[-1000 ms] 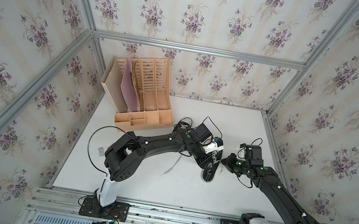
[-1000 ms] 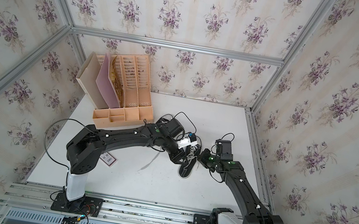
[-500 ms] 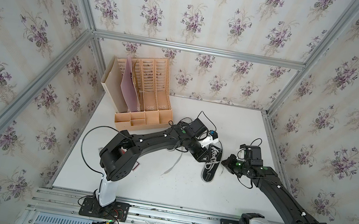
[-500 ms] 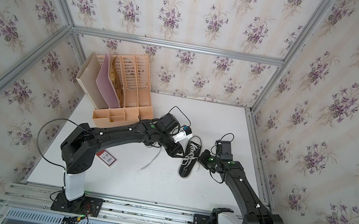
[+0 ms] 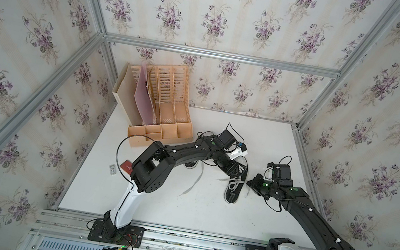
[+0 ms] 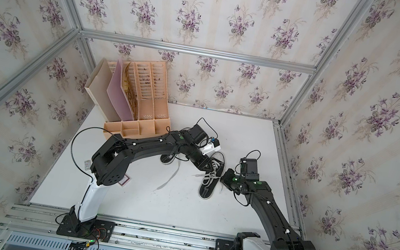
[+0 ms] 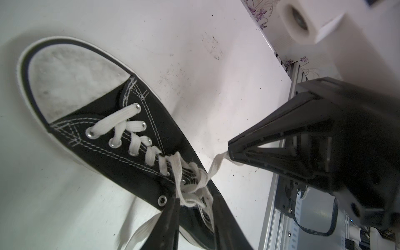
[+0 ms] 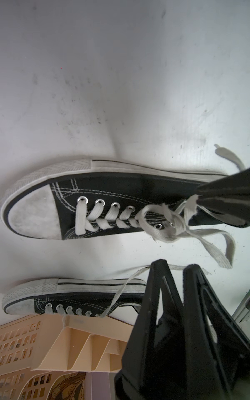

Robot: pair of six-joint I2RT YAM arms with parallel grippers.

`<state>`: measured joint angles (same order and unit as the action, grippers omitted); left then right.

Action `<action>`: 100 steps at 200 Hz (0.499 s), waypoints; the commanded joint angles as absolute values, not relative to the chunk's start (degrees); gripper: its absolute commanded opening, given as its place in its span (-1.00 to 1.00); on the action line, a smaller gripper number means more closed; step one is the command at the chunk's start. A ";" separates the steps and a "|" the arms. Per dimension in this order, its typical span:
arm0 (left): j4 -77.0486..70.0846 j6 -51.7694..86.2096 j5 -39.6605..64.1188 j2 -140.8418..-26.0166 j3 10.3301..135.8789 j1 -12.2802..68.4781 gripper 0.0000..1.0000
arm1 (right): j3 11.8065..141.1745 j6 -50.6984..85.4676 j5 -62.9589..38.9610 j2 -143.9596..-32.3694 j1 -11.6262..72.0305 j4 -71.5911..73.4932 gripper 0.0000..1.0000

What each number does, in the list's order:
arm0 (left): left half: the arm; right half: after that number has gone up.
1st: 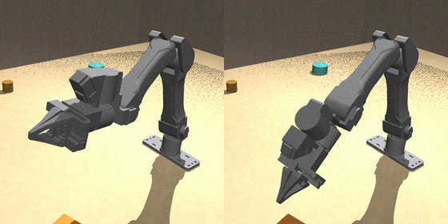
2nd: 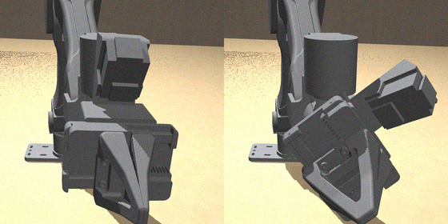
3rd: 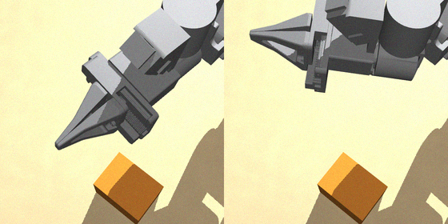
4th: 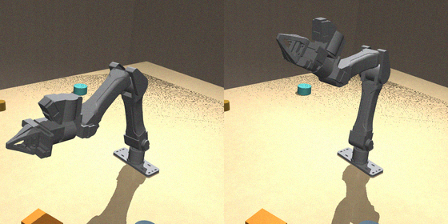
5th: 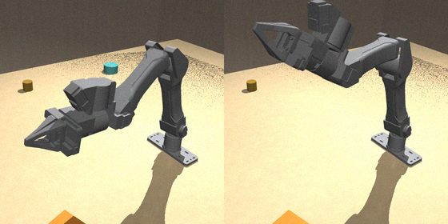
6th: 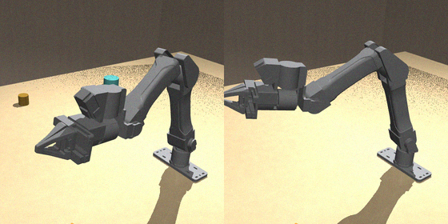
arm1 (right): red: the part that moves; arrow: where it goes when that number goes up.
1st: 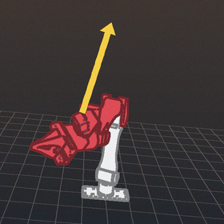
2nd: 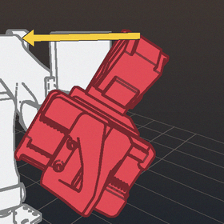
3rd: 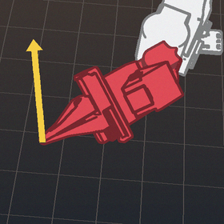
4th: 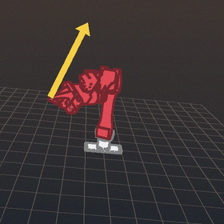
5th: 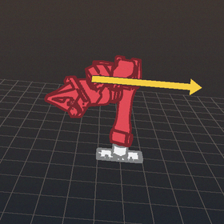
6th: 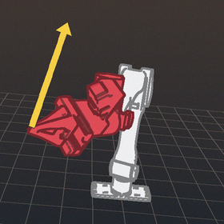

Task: Tie the shoes
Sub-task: Cross the shoelace with the shoelace.

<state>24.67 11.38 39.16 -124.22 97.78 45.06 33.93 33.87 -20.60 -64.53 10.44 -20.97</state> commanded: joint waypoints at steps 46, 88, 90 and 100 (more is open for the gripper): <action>26.89 11.52 39.24 -126.75 99.75 45.18 -0.40 | 34.01 33.40 -21.07 -64.16 10.40 -20.95 -1.00; 27.33 11.34 39.03 -127.31 100.10 45.22 -0.43 | 34.01 33.51 -21.09 -64.11 10.39 -20.80 -1.00; 27.38 11.36 39.07 -127.36 100.08 45.23 -0.44 | 34.01 33.49 -21.09 -64.08 10.40 -20.78 -1.00; 27.42 11.34 39.18 -127.40 100.07 45.26 -0.46 | 34.06 33.57 -21.10 -64.07 10.39 -20.79 -1.00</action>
<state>26.89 11.57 39.11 -127.13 99.74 45.25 33.89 33.89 -20.80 -64.36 10.44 -20.86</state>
